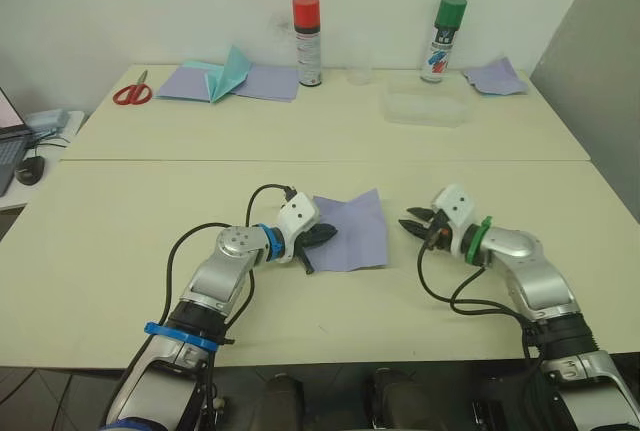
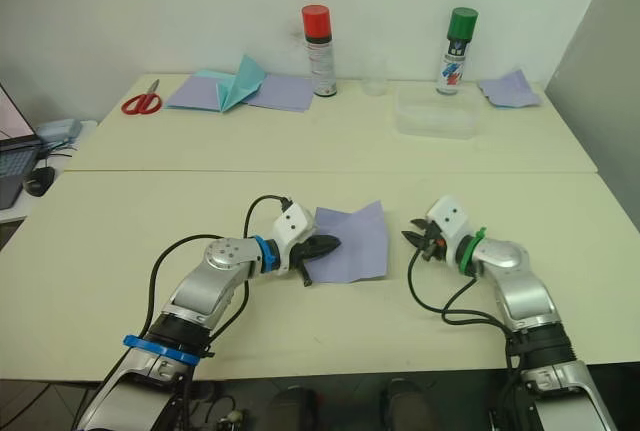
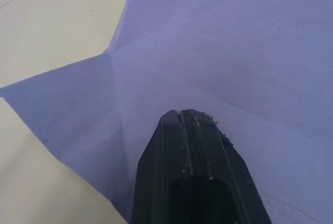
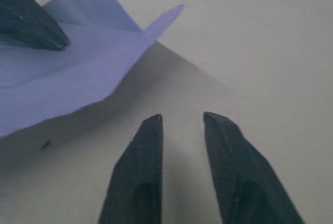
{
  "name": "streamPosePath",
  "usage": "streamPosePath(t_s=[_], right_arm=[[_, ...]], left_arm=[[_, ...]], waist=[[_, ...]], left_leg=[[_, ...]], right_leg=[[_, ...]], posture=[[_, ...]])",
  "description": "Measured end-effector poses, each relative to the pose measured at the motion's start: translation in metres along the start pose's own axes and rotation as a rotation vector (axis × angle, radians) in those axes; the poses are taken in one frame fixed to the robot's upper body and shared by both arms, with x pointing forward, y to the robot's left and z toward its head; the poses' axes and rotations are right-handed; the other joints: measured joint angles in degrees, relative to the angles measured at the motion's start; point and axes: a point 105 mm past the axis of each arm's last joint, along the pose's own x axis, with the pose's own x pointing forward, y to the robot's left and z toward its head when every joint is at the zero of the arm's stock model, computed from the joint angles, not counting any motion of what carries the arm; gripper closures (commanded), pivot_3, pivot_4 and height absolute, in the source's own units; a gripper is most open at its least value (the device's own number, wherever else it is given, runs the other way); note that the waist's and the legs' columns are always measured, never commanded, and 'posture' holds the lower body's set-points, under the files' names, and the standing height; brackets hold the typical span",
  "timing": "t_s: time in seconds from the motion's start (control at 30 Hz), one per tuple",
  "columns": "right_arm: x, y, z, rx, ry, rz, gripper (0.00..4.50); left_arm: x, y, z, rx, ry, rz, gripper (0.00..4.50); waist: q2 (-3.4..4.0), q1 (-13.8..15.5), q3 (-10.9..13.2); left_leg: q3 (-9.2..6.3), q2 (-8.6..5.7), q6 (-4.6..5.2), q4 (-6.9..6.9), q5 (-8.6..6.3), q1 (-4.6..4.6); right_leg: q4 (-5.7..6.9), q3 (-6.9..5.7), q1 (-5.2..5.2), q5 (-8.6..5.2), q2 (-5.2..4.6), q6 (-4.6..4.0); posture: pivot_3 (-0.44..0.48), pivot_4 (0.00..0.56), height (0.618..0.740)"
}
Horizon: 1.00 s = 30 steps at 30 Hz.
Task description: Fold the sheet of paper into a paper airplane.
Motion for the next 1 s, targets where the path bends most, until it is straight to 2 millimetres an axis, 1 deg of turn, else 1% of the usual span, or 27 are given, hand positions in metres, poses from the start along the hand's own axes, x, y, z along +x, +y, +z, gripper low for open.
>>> streamPosePath(t_s=[0.03,0.17,0.27,0.4,0.43,0.47,0.57,0.7,0.83,1.0], right_arm=[[0.002,0.003,0.000,0.002,0.002,0.010,4.47],[0.006,0.008,-0.001,0.020,-0.002,0.021,4.47],[0.011,0.016,0.005,0.051,-0.030,0.045,4.47],[0.019,0.040,0.037,0.094,-0.161,0.144,4.47],[0.021,0.044,0.039,0.100,-0.173,0.156,4.47],[0.024,0.048,0.040,0.109,-0.178,0.169,4.47],[0.031,0.053,0.039,0.123,-0.174,0.186,4.47],[0.038,0.052,0.036,0.122,-0.158,0.178,4.47],[0.047,0.053,0.024,0.114,-0.116,0.168,4.47],[0.059,0.058,0.024,0.097,-0.115,0.166,4.47]], left_arm=[[0.001,0.000,0.000,-0.002,-0.001,-0.001,4.50],[0.001,0.000,0.000,0.005,-0.003,-0.001,4.50],[0.000,0.001,-0.001,0.010,-0.001,-0.002,4.50],[0.000,0.001,-0.001,0.014,0.002,-0.003,4.50],[0.000,0.001,-0.001,0.013,0.002,-0.003,4.50],[0.000,0.001,-0.001,0.013,0.001,-0.002,4.50],[0.000,0.001,-0.001,0.014,-0.001,0.000,4.50],[0.000,0.000,-0.002,0.015,-0.003,0.001,4.50],[-0.003,0.001,-0.003,0.016,-0.002,0.006,4.50],[-0.005,0.000,-0.004,0.020,0.002,0.009,4.50]], waist=[[0.00,0.0,0.0],[0.00,0.0,0.0],[0.01,0.0,0.0],[0.02,0.0,-0.1],[0.02,0.0,-0.1],[0.02,0.0,-0.1],[0.02,0.0,-0.1],[0.02,0.0,-0.1],[0.02,0.0,-0.1],[0.03,-0.1,-0.1]], left_leg=[[0.00,0.00,0.00,0.00,0.00,0.00],[0.01,0.01,0.00,0.01,0.00,0.01],[-0.02,0.04,0.00,0.01,0.00,0.01],[-0.03,0.06,0.00,0.01,0.00,0.02],[-0.02,0.06,0.00,0.01,0.00,0.02],[-0.01,0.05,0.00,0.01,0.00,0.01],[0.01,0.05,0.00,0.01,0.00,0.02],[-0.01,0.06,0.00,0.01,0.00,0.03],[0.00,0.06,0.01,-0.01,0.00,0.02],[0.01,0.10,0.00,-0.03,0.00,0.04]], right_leg=[[0.00,0.01,0.00,0.00,0.00,0.00],[0.00,0.01,0.01,0.01,0.00,0.01],[0.01,-0.02,0.01,0.01,0.02,0.01],[0.02,-0.03,0.01,0.01,0.04,0.01],[0.01,-0.02,0.01,0.01,0.03,0.01],[0.01,-0.02,0.01,0.01,0.02,0.01],[0.01,0.00,0.00,0.01,0.02,0.01],[0.01,-0.03,0.00,0.00,0.03,0.01],[0.01,-0.01,-0.01,0.00,0.03,0.00],[0.01,-0.02,-0.02,0.00,0.05,0.00]], posture=[[0.000,0.150,0.740],[0.000,0.150,0.740],[0.000,0.150,0.740],[0.000,0.150,0.740],[0.000,0.150,0.740],[0.000,0.150,0.740],[0.000,0.150,0.740],[0.000,0.150,0.740],[0.000,0.150,0.740],[0.000,0.150,0.740]])
